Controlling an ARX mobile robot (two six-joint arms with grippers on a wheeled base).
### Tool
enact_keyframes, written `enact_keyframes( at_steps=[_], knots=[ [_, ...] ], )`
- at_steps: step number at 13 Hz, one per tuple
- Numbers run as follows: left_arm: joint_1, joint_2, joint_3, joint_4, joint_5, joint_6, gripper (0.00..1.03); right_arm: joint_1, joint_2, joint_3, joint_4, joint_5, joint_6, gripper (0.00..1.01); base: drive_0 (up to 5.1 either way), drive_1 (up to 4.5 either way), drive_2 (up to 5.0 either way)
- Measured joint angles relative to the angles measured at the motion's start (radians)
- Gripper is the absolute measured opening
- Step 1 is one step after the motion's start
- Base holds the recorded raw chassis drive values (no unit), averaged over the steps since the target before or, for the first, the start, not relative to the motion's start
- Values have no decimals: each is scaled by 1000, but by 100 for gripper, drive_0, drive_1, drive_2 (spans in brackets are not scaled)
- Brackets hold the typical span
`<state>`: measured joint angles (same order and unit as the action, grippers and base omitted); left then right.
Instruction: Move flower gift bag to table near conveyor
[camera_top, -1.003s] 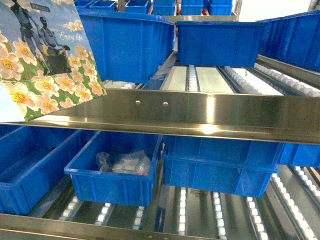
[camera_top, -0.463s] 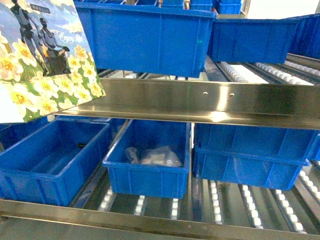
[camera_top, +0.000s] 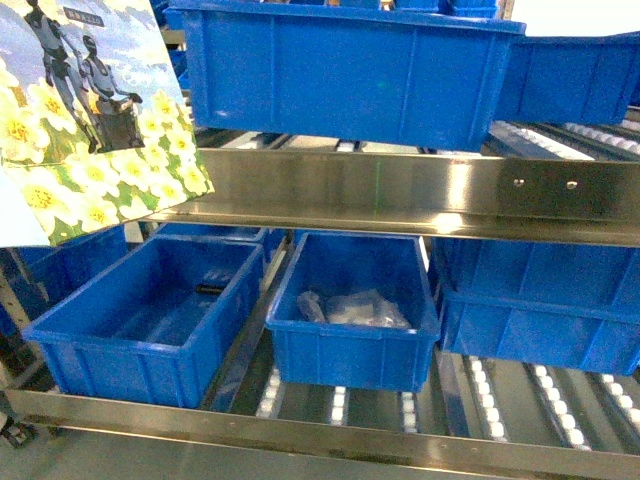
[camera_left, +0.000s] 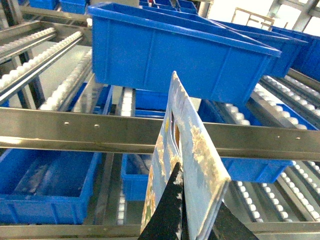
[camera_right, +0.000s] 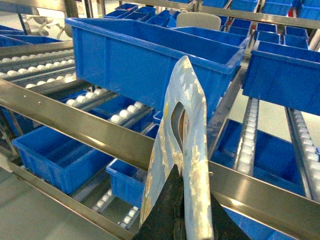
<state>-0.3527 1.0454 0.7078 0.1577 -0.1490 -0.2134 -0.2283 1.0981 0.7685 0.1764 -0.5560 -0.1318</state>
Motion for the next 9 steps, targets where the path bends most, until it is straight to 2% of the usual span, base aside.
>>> enact_keyframes(
  at_steps=[9],
  knots=[
    [0,1,0,-1,0,0,2,0,0,0,-1,-1,0,2,-503,243,243]
  ],
)
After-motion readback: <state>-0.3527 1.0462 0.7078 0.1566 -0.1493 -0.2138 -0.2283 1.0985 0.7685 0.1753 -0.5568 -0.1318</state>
